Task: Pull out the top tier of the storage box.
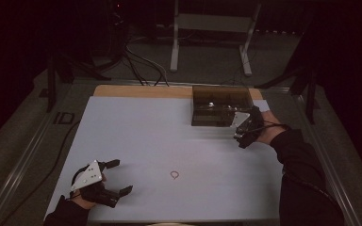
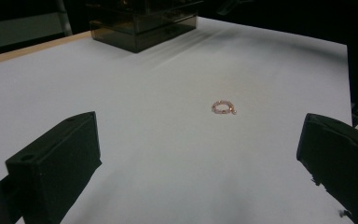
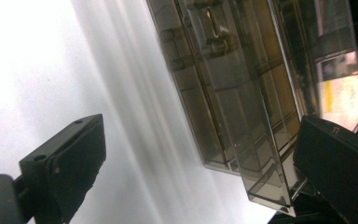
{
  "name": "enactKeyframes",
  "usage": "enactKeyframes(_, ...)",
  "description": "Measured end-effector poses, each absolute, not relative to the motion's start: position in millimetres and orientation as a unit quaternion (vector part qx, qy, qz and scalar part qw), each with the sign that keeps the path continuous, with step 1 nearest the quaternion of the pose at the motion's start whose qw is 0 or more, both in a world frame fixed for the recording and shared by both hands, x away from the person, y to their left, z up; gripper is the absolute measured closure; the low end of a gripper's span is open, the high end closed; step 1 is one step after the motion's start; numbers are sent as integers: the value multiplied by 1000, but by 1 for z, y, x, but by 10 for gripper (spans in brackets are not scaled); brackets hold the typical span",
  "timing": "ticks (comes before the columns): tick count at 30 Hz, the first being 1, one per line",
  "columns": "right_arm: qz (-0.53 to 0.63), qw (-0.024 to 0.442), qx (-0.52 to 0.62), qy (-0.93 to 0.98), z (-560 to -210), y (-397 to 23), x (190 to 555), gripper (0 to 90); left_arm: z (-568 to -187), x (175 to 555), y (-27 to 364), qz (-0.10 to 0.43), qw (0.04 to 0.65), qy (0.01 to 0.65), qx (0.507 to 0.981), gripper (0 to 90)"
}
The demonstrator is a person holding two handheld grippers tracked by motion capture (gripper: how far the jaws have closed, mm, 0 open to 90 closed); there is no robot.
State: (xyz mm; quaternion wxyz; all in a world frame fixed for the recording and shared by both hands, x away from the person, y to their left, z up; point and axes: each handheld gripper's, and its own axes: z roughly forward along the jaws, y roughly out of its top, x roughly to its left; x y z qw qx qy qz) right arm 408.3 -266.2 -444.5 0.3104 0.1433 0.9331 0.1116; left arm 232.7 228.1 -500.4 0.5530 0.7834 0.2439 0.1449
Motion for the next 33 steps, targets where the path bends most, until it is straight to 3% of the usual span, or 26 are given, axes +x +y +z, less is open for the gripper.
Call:
enactKeyframes(17,88,263,122,953,-420,-272,432,106,-500,232,229,144,555,244,782,10)
enactKeyframes(20,63,248,131,958,-416,-269,435,174,-500,232,229,143,556,244,782,10)
enactKeyframes(27,59,263,116,956,-415,-268,440,488,-501,233,229,142,556,244,782,10)
enactKeyframes(33,71,247,64,964,-412,-268,449,646,-501,232,229,143,555,243,782,9)
